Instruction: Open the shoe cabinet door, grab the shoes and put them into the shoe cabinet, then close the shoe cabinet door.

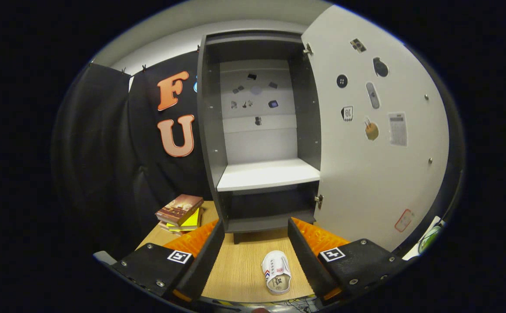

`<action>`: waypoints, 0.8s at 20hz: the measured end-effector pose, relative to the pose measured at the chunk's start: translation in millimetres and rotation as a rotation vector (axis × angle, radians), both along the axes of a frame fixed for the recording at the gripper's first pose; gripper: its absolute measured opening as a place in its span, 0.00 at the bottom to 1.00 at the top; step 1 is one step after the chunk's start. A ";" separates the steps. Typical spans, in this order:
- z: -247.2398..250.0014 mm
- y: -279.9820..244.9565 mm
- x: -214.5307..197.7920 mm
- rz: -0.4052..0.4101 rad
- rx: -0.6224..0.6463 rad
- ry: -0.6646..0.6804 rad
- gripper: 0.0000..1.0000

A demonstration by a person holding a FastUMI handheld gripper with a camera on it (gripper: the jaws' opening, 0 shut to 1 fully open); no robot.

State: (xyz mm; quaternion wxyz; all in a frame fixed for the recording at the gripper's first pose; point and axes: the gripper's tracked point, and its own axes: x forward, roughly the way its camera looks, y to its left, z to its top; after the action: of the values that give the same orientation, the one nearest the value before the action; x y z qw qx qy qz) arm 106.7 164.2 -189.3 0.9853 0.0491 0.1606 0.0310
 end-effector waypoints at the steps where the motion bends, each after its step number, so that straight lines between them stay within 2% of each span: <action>1: -16.7 -0.4 2.8 -0.001 0.005 0.034 0.92; 10: -162.0 -1.1 16.4 0.001 0.040 0.319 0.92; 16: -224.0 1.5 18.3 0.008 0.032 0.441 0.94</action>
State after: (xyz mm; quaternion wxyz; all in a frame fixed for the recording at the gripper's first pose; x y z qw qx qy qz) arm 124.9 165.6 -413.3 0.9253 0.0698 0.3719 0.0262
